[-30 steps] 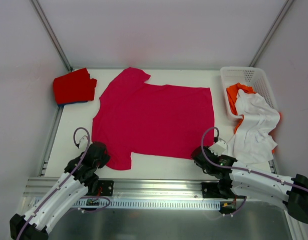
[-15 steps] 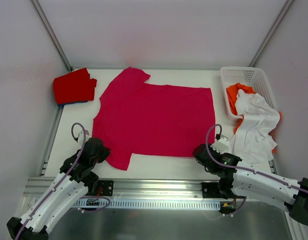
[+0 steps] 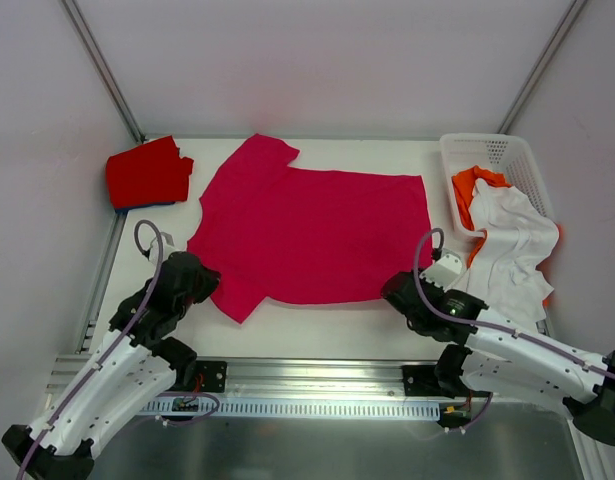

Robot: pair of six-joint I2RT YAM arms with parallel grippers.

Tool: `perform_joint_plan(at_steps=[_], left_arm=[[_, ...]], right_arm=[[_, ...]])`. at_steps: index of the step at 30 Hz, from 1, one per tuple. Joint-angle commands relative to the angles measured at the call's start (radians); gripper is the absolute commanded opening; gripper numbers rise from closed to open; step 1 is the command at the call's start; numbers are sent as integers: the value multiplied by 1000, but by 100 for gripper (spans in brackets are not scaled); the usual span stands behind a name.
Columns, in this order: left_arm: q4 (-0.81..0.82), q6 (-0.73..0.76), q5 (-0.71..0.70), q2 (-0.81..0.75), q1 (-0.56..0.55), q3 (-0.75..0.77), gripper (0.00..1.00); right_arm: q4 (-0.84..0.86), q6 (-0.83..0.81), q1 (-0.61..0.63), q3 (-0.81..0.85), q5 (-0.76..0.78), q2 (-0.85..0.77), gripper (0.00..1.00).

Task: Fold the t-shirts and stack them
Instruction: Fold the tshirt

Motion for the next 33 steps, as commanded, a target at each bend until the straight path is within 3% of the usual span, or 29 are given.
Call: perform_joint_plan(at_steps=[1,13,22,33], left_arm=[[90,23,-94,70,-11,37,0],[408,179,-80,465,-9,119,0],[557,233,-93,569,30,96,0],[592,299,-86,606,156,113,0]], right_arm=[[-29,-49,-17,85,81,73,1],[152,-285,-221,173,30,344,0],[256,-376,-297,252,12,564,0],[272,-471,-397,337,5,656,1]])
